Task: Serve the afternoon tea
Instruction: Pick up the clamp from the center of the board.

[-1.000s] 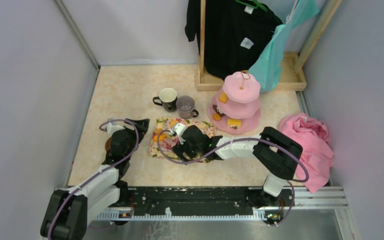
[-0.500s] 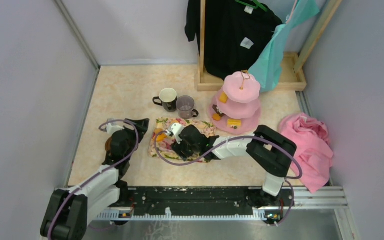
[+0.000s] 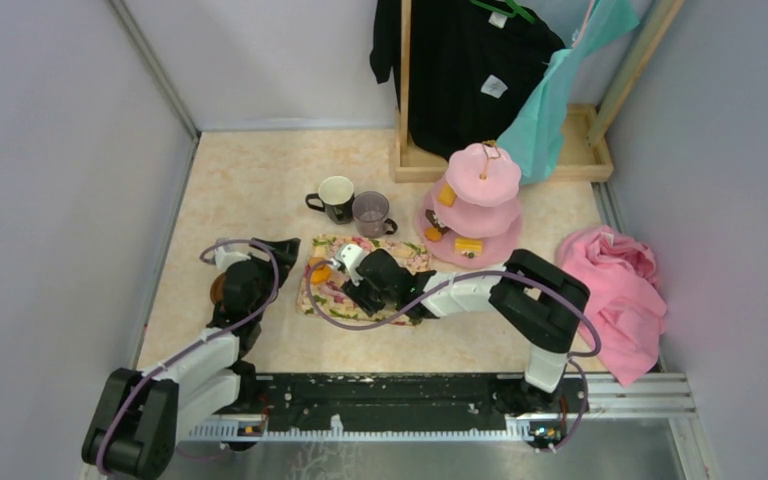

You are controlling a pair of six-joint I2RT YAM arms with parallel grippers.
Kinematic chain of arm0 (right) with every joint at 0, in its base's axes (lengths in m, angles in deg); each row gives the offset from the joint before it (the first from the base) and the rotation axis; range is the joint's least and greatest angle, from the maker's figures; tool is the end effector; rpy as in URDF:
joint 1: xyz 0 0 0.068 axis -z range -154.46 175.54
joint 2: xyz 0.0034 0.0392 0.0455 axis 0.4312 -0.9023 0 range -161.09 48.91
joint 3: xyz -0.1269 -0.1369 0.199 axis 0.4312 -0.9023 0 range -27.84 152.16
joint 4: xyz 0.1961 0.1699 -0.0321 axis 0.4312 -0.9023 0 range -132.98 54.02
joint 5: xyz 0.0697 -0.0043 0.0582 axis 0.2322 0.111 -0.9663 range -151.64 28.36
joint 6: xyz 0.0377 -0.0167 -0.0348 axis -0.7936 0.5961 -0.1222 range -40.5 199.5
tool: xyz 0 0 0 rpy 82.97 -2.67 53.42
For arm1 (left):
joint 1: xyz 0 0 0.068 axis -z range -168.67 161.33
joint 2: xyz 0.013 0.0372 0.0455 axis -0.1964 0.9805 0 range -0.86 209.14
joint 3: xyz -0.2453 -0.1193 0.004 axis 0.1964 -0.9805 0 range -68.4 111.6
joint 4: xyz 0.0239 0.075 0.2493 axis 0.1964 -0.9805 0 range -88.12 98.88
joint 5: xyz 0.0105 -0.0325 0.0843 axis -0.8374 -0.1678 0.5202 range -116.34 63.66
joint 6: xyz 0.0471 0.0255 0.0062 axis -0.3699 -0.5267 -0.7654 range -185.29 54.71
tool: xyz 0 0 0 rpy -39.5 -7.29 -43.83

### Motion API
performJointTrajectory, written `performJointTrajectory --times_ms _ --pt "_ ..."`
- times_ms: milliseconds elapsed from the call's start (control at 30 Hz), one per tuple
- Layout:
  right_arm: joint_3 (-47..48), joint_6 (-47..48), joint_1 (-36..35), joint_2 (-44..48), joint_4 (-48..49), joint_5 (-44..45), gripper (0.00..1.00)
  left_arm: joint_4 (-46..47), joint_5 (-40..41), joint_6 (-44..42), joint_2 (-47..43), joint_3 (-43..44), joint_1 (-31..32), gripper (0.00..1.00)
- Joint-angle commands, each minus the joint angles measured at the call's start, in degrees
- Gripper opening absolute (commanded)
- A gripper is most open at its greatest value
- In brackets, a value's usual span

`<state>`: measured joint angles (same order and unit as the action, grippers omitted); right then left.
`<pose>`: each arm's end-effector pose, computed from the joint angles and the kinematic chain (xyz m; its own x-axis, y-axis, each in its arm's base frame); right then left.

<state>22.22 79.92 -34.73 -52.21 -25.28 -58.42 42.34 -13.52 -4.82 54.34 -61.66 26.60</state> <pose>0.1778 0.3073 0.1488 -0.3149 -0.5662 -0.7617 -0.8481 0.5281 -0.0419 0.1775 -0.0403 0.1586 -0.1666 -0.8340 -0.5261 -0.1926 0.5508 -0.8121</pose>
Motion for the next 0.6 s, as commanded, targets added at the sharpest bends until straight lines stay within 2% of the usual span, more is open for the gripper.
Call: performJointTrajectory --times_ms 0,267,567 --pt "0.94 -0.27 -0.29 -3.30 -4.59 0.20 0.48 2.76 -0.62 0.53 0.37 -0.64 0.11 0.85" --pt "0.52 -1.35 -0.44 -3.36 -4.82 -0.31 0.47 2.80 -0.69 0.52 0.42 -0.51 0.11 0.85" --pt "-0.98 -2.88 -0.46 -2.96 -6.05 2.96 0.47 3.55 -1.48 0.85 1.33 -0.54 0.11 0.85"
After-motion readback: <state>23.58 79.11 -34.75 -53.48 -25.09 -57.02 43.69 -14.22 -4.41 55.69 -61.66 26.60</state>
